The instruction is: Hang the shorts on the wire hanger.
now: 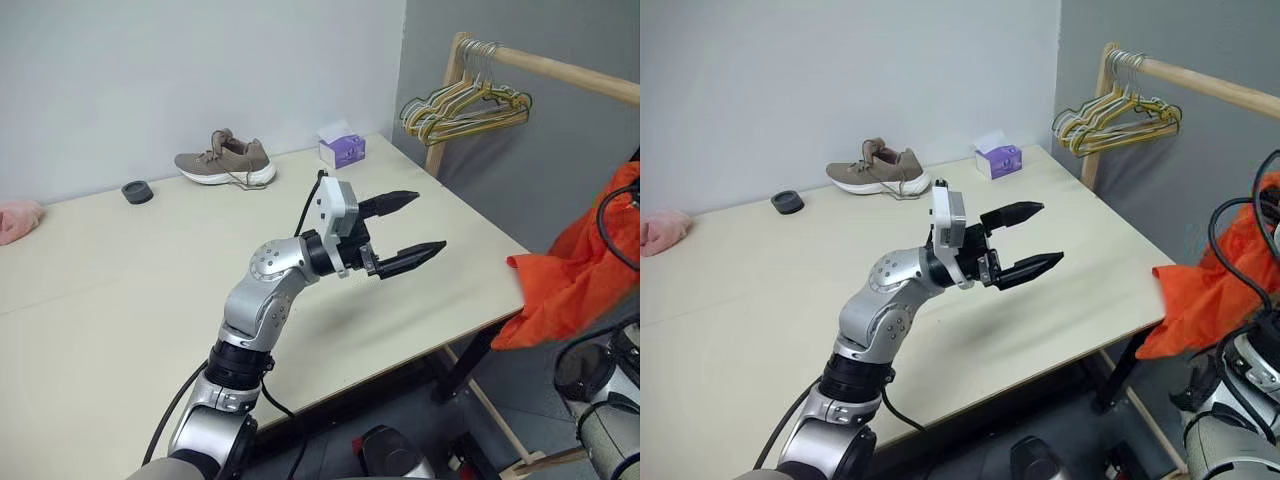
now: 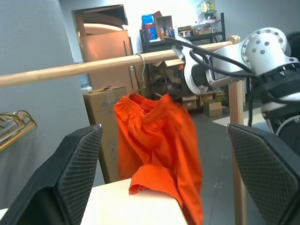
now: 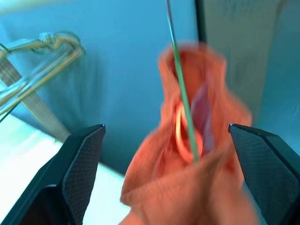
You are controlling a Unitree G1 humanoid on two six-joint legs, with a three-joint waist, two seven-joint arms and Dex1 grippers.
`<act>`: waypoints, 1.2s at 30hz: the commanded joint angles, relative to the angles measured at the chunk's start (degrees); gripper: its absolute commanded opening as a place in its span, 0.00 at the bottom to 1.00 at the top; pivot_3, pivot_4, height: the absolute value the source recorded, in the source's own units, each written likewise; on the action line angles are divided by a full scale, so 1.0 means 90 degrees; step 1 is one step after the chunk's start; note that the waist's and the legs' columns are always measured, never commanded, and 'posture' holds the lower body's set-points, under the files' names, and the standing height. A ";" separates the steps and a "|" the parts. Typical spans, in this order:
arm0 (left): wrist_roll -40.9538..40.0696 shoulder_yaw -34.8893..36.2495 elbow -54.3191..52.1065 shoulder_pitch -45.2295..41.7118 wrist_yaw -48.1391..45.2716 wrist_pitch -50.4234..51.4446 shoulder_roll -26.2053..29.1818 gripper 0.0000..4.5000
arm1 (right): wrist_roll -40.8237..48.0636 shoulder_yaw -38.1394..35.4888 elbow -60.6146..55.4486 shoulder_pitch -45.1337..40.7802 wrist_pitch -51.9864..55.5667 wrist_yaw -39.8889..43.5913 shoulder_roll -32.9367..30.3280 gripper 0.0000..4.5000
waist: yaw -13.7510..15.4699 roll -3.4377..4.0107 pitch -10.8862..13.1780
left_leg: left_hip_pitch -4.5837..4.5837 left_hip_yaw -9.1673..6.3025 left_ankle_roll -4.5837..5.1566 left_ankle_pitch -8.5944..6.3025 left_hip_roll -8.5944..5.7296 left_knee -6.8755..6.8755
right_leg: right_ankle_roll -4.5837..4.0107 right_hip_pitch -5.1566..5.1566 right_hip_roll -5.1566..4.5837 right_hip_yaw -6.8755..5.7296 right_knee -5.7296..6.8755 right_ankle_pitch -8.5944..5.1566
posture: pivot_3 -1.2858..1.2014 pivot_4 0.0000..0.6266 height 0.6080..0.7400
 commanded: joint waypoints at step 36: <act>0.1621 0.2979 -0.0530 0.3098 0.4276 0.0918 0.1375 1.00 | -0.0932 0.5192 0.3518 0.1724 -0.7320 0.1831 0.2503 1.00 | 0.2034 -0.0025 0.0028 | -0.0075 -0.0108 -0.0009 -0.0004 -0.0002 -0.0003 | -0.0063 -0.0123 0.0006 -0.0027 0.0024 0.0034 | 0.47 0.02 1.00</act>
